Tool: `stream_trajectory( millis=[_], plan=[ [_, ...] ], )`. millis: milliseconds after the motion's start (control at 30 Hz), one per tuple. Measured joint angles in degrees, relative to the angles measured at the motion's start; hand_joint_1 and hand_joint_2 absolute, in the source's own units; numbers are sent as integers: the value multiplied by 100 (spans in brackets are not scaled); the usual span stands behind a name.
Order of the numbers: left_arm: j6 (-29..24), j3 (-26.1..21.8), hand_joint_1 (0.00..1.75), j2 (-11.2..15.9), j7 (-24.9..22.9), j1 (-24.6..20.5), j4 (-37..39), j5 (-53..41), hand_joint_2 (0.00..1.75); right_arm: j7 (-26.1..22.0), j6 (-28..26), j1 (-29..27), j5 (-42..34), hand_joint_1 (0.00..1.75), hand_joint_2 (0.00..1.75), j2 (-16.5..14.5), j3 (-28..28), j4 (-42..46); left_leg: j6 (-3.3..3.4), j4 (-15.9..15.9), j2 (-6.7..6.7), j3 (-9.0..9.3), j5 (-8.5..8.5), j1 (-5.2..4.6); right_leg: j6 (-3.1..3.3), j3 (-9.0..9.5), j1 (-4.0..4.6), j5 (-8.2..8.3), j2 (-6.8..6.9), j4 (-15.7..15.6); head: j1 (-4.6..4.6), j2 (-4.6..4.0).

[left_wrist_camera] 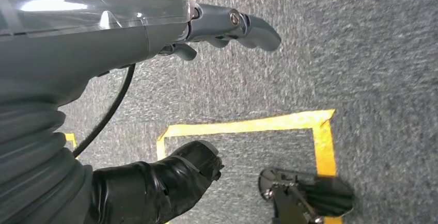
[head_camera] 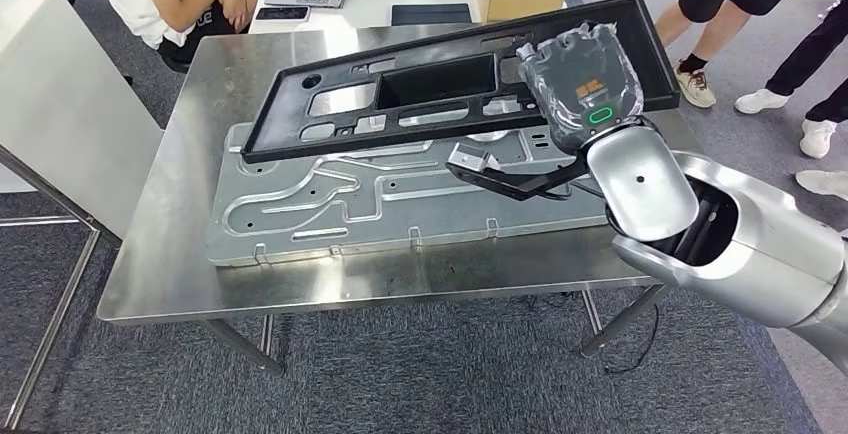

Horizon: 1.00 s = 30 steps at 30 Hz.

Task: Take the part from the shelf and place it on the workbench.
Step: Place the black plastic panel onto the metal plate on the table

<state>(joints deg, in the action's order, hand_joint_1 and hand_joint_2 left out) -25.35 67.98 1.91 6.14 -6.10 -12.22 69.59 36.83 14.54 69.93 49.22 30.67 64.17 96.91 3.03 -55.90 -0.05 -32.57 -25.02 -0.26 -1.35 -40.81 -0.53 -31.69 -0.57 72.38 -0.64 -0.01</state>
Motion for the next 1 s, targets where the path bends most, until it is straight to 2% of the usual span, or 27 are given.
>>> stream_trajectory(
  millis=[33,67,133,167,200,333,367,400,467,500,533,567,600,633,667,700,733,800,867,900,933,1000],
  plan=[
    [1,0,0,0,-1,1,-1,0,175,0,4,-22,0,175,175,3,0,0,-12,-11,-5,29,-34,10,-31,-118,-31,36,4,128,-1,-1],
    [2,0,0,-2,-3,4,-1,0,175,0,9,-40,0,175,175,5,0,0,-32,-33,-11,61,-76,25,-63,-126,-60,185,10,38,-1,-1],
    [5,0,0,-10,-7,12,-2,-1,175,0,17,-59,0,175,175,15,0,0,-97,-119,-23,113,-187,64,-132,127,-111,622,28,-620,1,-1],
    [6,0,0,-14,-8,8,-1,-1,175,0,20,-57,-1,175,175,22,0,4,-142,-186,-31,114,-251,67,-142,269,-118,753,31,-945,8,-1],
    [5,0,0,-15,-8,2,-1,-2,175,0,21,-55,-1,175,175,29,-3,11,-185,-233,-37,101,-299,65,-123,359,-117,805,31,-1149,12,-1],
    [4,0,0,-18,-12,2,-1,-9,175,0,23,-68,-2,175,175,41,-15,33,-304,-294,-36,76,-397,64,67,409,-89,732,6,-1229,7,0],
    [4,0,0,-21,-14,3,-1,-11,175,0,24,-72,-2,175,175,45,-16,34,-330,-420,-30,26,-473,71,106,432,-94,720,6,-1238,4,-1],
    [4,0,0,-23,-15,0,-2,-12,175,0,25,-74,-2,175,175,48,-16,36,-352,-658,-25,-89,-590,77,141,457,-98,706,7,-1246,-1,-1],
    [4,0,0,-25,-19,-5,-2,-13,175,0,26,-84,-2,175,175,52,-17,38,-375,-1405,-20,-504,-865,79,184,492,-78,670,7,-1247,-6,-1],
    [4,0,0,-25,-22,-4,-1,-12,175,0,26,-98,-2,175,175,52,-17,39,-374,-1731,-20,-719,-934,79,196,510,-64,651,2,-1247,-6,-1],
    [4,0,0,-26,-26,0,-1,-11,175,0,27,-116,-2,175,175,52,-17,39,-361,-1900,-20,-866,-907,78,203,535,-49,629,-3,-1247,-5,-1],
    [5,0,0,-26,-29,5,-1,-11,175,0,29,-134,-2,175,175,52,-17,39,-336,-1839,-20,-904,-758,74,206,569,-33,603,-10,-1246,-5,-1],
    [5,0,0,-27,-31,10,0,-11,175,0,31,-147,-1,175,175,53,-17,40,-297,-1557,-21,-830,-515,65,205,613,-18,575,-15,-1247,-4,-1],
    [5,0,0,-26,-32,13,0,-12,175,0,32,-152,-1,175,175,54,-18,40,-245,-1151,-20,-692,-262,48,204,656,-9,547,-17,-1251,-4,-1],
    [5,0,0,-23,-32,12,0,-13,175,0,33,-149,-1,175,175,54,-19,41,-194,-776,-19,-537,-85,26,195,689,6,520,-19,-1255,-2,-1],
    [5,0,0,-21,-32,5,0,-13,175,0,33,-144,0,175,175,54,-21,43,-156,-506,-19,-420,10,3,179,707,10,502,-21,-1261,-1,-1],
    [5,0,0,-19,-32,-1,0,-13,175,0,33,-143,0,175,175,54,-23,43,-131,-369,-20,-357,21,-18,156,714,8,489,-23,-1270,0,-1],
    [6,1,0,-19,-32,-9,0,-13,175,0,33,-146,-1,175,175,54,-26,44,-111,-315,-25,-322,-7,-35,97,728,-2,479,-27,-1299,-3,-1],
    [5,2,0,-24,-32,-3,0,-14,175,0,32,-154,-1,175,175,62,-31,46,-74,-223,-19,-245,3,-6,44,717,-7,409,-16,-1228,1,-1],
    [5,2,0,-26,-32,0,0,-14,175,0,32,-151,-1,175,175,67,-35,48,-52,-177,-15,-201,9,13,24,650,-4,320,-9,-1073,4,-1],
    [5,2,0,-29,-33,1,0,-15,175,0,31,-152,-1,175,175,73,-39,48,-32,-148,-12,-164,7,25,6,500,-9,187,-1,-779,10,-1],
    [7,2,0,-28,-42,-3,0,-15,175,-1,30,-171,0,175,175,75,-43,47,-8,-150,-16,-139,-26,23,-25,68,-13,-53,4,-59,15,-1]
  ],
)
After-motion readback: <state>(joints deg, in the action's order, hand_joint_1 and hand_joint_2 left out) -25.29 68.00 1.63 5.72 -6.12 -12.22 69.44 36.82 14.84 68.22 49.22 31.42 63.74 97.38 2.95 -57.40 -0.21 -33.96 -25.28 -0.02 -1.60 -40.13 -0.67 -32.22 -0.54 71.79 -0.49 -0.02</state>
